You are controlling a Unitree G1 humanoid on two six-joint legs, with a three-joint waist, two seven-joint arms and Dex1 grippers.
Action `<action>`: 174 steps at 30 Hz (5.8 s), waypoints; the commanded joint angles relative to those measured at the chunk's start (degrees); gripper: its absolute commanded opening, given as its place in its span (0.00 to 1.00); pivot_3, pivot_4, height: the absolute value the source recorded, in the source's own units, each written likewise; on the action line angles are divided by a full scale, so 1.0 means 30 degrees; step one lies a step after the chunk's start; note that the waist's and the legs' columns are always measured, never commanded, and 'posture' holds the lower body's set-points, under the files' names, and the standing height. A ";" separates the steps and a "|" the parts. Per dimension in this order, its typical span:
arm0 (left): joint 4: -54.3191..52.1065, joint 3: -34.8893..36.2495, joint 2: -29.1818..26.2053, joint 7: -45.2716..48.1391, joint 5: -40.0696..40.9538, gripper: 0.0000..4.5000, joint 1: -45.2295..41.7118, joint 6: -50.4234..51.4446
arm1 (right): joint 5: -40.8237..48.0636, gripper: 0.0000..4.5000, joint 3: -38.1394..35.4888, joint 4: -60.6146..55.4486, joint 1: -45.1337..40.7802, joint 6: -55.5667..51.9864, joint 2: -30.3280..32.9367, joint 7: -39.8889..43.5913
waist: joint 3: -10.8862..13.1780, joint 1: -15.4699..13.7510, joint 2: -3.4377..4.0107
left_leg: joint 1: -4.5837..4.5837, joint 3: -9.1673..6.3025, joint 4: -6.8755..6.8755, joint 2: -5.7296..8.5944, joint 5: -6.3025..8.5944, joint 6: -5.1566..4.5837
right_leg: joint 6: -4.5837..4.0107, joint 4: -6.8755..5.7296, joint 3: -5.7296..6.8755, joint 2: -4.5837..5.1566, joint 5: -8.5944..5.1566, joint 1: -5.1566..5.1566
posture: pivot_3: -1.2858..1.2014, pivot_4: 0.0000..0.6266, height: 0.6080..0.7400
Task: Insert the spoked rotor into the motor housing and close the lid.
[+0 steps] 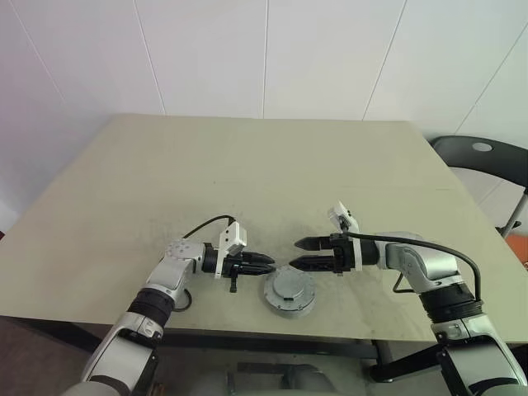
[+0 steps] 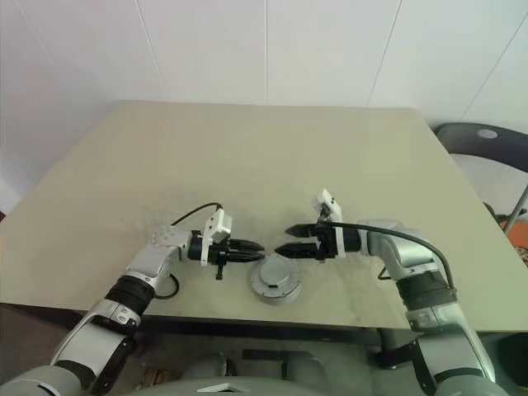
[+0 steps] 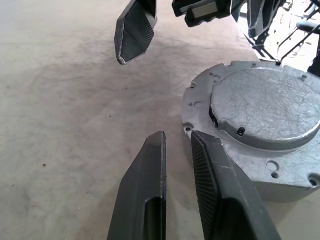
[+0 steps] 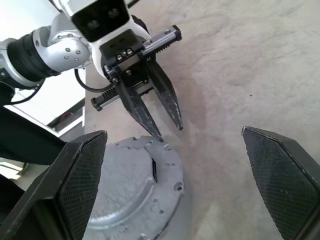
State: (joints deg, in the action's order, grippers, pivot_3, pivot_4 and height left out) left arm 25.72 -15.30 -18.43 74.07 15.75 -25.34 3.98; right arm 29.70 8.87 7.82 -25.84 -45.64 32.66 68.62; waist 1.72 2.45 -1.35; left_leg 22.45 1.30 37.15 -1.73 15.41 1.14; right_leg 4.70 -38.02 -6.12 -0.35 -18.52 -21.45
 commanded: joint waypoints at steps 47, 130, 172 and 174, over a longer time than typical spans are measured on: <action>-0.6517 -0.2604 -0.0799 0.0584 0.1336 0.21 -0.0298 0.6318 | 0.3304 1.00 -0.1727 -0.2927 0.1773 -0.8523 0.3268 -0.0922 | 0.0058 0.0001 0.0046 | -0.0009 -0.0005 0.0048 0.0002 -0.0003 -0.0002 | 0.0015 -0.0031 -0.0008 -0.0069 0.0007 0.0007 | 0.52 0.00 1.00; -0.7518 0.9621 0.2032 -1.2148 0.8418 0.24 0.1163 1.1325 | 0.6813 0.29 -1.7716 0.8219 -0.5467 -0.4504 -1.0589 -1.8876 | 0.0010 0.1053 0.0087 | 0.0085 -0.0020 0.0018 -0.0056 0.0038 -0.0079 | -0.0064 -0.0191 -0.0203 -0.0260 0.0054 -0.0269 | 0.52 0.00 1.00; -0.5072 1.1771 0.6902 -1.7171 1.4374 1.00 -0.0496 1.3922 | 1.3462 0.29 -1.4398 0.3614 -0.3483 -0.2865 -1.3235 -1.9002 | 0.0014 0.1017 0.0097 | 0.0160 -0.0030 0.0053 -0.0021 -0.0010 0.0005 | -0.0062 -0.0233 -0.0187 -0.0257 0.0056 -0.0330 | 0.52 0.00 1.00; -0.4831 1.1771 0.6907 -1.7092 1.4267 1.00 -0.0638 1.3784 | 1.3050 0.29 -1.3852 0.3646 -0.3321 -0.3016 -1.3159 -1.9087 | 0.0014 0.1016 0.0098 | 0.0162 -0.0031 0.0053 -0.0021 -0.0010 0.0005 | -0.0061 -0.0233 -0.0187 -0.0256 0.0055 -0.0331 | 0.52 0.00 1.00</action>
State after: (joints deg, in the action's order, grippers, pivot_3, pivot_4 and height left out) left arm 11.49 20.98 2.40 21.98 58.76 -25.42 46.15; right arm 67.05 -34.10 21.60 -34.64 -54.46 -6.59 10.10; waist 1.77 5.50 -1.06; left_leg 22.94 1.21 37.31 -1.80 15.37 1.16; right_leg 4.51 -38.71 -6.68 -1.12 -18.36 -22.45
